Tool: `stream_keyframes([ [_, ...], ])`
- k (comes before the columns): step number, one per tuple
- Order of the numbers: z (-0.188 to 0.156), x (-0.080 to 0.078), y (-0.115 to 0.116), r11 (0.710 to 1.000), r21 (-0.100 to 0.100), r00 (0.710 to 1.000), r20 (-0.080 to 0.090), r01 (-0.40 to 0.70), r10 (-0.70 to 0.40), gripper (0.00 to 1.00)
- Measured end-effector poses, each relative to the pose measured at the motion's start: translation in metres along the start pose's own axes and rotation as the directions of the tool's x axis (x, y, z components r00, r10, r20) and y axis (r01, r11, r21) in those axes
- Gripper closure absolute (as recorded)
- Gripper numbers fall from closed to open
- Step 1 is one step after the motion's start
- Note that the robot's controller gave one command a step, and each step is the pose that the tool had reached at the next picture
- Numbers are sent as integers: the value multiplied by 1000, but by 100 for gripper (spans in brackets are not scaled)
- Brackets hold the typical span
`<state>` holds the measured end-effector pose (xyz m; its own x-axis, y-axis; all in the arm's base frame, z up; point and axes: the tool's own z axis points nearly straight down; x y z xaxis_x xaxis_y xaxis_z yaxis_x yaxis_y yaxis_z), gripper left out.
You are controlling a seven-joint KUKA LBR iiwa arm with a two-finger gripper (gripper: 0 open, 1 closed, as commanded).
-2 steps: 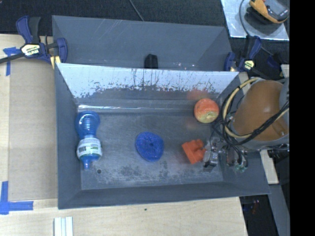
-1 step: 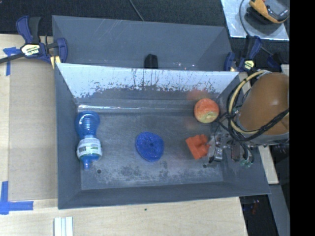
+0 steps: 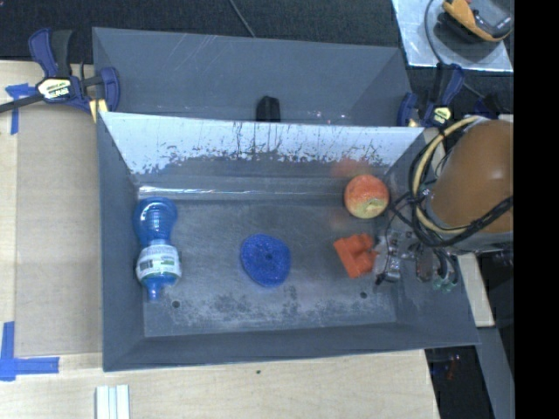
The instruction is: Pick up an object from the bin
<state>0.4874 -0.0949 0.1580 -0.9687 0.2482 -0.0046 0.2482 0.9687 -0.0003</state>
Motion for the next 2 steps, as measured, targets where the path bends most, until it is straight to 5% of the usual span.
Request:
stream_keyframes([
  [2, -33, -2, 0, 1000, 0, 1000, 6, 1, -1, 100],
])
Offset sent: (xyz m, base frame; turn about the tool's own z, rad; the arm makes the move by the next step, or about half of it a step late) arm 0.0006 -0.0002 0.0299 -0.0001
